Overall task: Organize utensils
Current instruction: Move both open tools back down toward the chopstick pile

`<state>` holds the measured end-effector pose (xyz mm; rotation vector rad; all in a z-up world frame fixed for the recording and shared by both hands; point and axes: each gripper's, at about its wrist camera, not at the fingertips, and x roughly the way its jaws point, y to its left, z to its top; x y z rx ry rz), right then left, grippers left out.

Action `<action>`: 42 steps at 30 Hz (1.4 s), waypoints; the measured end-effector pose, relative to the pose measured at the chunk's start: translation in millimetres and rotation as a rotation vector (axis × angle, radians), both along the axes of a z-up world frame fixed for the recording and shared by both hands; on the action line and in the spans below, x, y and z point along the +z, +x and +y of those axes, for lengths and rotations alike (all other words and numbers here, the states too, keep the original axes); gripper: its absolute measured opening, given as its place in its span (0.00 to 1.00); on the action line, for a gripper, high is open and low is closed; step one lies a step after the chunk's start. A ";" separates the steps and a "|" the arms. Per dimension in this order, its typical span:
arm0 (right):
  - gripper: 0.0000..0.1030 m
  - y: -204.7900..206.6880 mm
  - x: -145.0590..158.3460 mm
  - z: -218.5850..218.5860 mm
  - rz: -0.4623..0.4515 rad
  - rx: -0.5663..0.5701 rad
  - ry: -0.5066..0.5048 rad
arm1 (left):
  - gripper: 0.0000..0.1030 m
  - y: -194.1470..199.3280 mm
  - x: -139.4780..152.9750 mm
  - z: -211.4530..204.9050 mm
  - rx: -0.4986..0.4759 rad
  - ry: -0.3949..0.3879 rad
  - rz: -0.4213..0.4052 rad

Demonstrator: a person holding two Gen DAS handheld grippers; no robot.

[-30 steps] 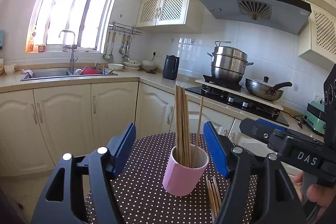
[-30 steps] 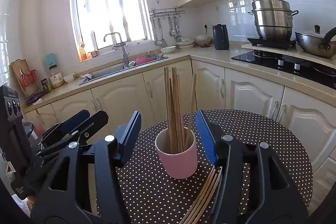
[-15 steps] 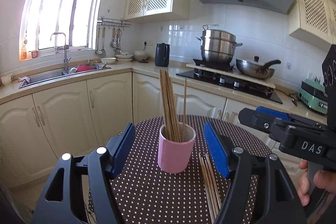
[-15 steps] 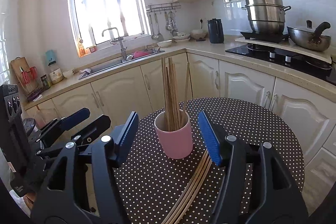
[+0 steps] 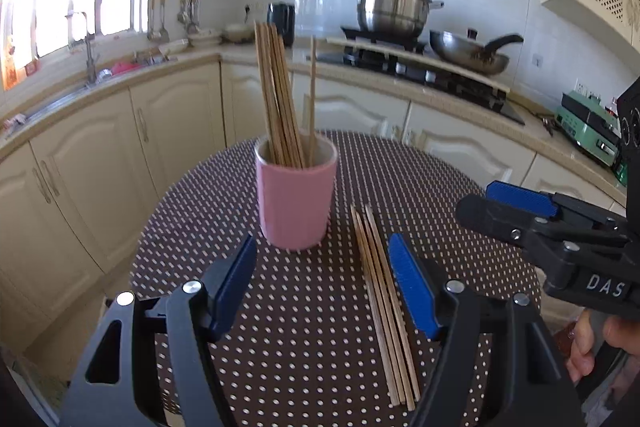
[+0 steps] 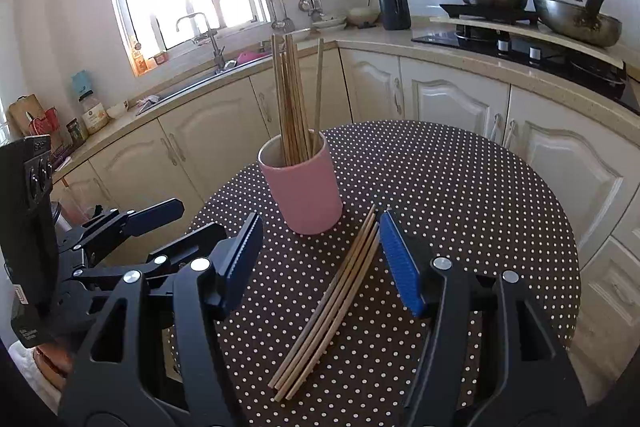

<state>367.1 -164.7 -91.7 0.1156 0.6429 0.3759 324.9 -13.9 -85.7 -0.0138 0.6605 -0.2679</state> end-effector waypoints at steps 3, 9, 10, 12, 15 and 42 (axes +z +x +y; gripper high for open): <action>0.59 3.5 -15.0 -5.3 0.046 -0.004 -0.006 | 0.66 13.2 -21.6 -3.2 -0.020 -0.008 0.111; 0.59 14.1 -37.8 -20.3 0.127 -0.021 0.009 | 0.66 25.7 -46.7 -4.1 -0.019 -0.031 0.198; 0.60 15.7 -40.9 -22.3 0.140 -0.023 0.012 | 0.66 28.0 -49.9 -4.3 -0.019 -0.036 0.210; 0.60 18.4 -47.1 -26.0 0.159 -0.028 0.021 | 0.66 31.9 -57.3 -6.4 -0.029 -0.051 0.240; 0.60 21.8 -55.3 -29.9 0.181 -0.036 0.024 | 0.66 37.0 -68.4 -14.8 -0.030 -0.019 0.262; 0.61 52.9 -87.4 -30.4 0.290 -0.043 -0.044 | 0.54 72.1 -104.8 -42.0 0.007 0.123 0.402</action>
